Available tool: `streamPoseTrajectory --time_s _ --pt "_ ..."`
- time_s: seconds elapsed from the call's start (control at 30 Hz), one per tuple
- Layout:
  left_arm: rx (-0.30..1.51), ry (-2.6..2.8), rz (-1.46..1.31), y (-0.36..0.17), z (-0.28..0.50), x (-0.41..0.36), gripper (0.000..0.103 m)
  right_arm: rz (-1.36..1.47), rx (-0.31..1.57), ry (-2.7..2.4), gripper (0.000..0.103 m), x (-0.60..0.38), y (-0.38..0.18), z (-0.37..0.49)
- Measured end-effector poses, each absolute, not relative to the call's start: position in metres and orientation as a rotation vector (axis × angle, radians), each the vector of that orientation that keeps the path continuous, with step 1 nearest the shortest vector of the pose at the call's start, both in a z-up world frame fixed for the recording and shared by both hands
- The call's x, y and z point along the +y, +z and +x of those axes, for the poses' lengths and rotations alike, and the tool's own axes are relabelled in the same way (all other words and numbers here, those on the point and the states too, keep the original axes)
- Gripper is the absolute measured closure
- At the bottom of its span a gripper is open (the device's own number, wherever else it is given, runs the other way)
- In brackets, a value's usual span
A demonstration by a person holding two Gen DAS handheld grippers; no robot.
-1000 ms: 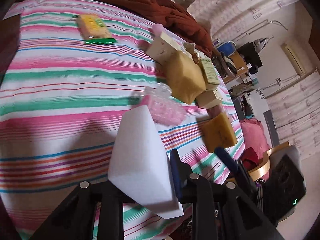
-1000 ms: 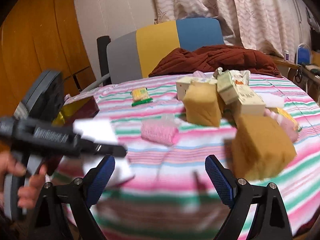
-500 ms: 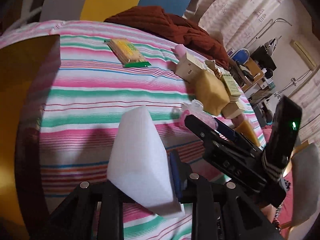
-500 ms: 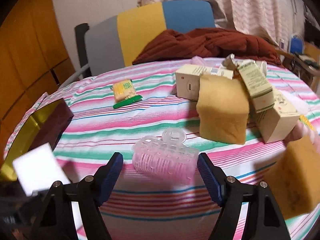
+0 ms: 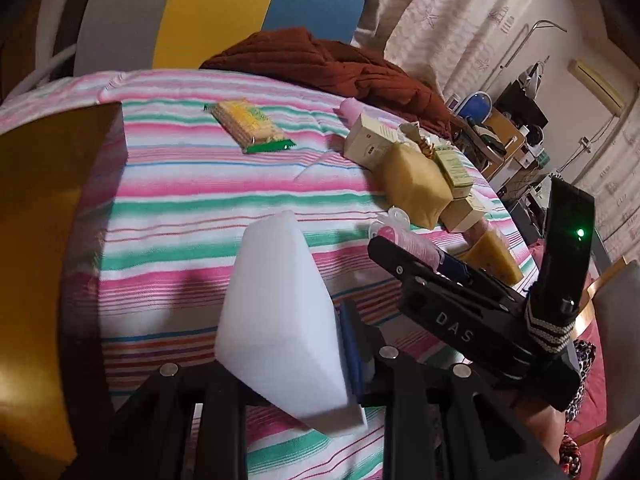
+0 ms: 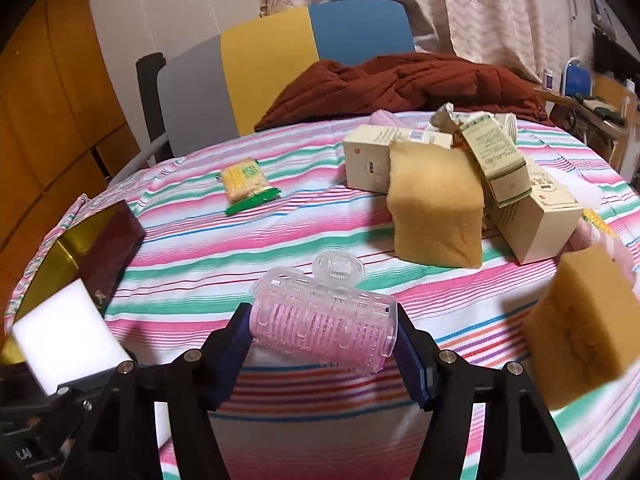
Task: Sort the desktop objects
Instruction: 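Carry the pink roller into the gold tray and open the right gripper while the left carries the sponge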
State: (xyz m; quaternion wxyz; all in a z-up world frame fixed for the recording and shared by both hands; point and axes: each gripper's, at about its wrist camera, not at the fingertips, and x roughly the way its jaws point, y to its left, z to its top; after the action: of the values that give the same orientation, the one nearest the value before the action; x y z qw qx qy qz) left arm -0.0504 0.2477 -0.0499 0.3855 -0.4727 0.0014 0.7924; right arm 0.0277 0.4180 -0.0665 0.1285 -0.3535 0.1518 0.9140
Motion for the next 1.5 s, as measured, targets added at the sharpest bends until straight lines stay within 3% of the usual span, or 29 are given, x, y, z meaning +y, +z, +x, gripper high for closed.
streamPoseTrajectory --time_s 0.57,0.93,1.2,1.5 --pt "0.004 2.260 -0.932 0.028 -0.057 0.163 0.078 -0.926 0.340 2.913 0.036 0.322 -0.002 0.002" --pt "-0.076 2.421 -1.000 0.019 -0.107 0.092 0.078 -0.982 0.246 3.057 0.036 0.246 0.002 -0.052" --pt "-0.045 2.487 -1.053 0.007 -0.137 0.075 0.078 -1.071 0.114 3.027 0.036 0.222 -0.013 -0.096" --pt "0.002 2.511 -1.095 -0.007 -0.162 0.079 0.078 -1.135 0.102 3.004 0.036 0.221 -0.027 -0.125"
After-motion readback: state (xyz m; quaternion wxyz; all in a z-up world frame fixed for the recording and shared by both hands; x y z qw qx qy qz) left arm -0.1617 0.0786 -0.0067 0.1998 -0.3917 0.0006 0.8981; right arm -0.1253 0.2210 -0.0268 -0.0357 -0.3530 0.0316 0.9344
